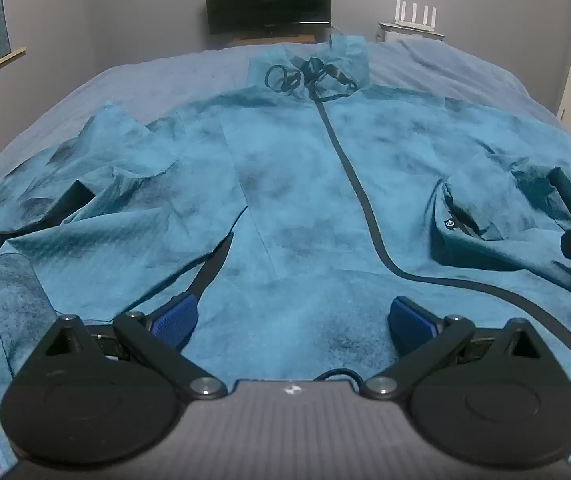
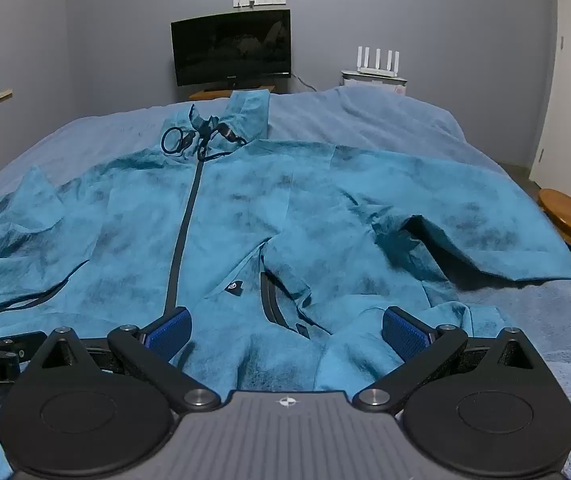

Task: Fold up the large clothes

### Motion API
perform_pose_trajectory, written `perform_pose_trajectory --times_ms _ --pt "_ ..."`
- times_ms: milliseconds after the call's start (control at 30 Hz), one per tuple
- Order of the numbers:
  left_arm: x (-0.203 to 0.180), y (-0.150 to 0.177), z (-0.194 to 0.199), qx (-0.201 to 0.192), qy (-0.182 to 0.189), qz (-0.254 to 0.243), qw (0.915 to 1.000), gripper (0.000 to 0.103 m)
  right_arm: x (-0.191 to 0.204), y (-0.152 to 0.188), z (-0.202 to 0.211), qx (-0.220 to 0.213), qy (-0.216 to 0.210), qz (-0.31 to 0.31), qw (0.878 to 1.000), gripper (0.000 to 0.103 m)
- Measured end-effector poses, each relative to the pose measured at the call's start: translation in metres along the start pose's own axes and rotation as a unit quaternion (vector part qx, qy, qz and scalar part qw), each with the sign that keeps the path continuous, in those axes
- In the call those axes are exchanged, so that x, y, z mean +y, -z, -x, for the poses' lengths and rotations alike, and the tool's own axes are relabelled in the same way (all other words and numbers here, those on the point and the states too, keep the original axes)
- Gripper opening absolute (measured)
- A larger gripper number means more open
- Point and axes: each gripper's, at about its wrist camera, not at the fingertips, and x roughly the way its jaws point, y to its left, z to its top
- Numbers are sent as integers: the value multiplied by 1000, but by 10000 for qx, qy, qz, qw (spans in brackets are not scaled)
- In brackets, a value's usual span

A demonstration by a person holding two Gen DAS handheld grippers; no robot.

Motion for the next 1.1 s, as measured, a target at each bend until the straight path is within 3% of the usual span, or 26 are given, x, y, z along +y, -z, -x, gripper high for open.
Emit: perform_pose_trajectory --times_ms 1100 --pt "0 -1 0 38 15 14 10000 103 1 0 -1 55 38 47 10000 103"
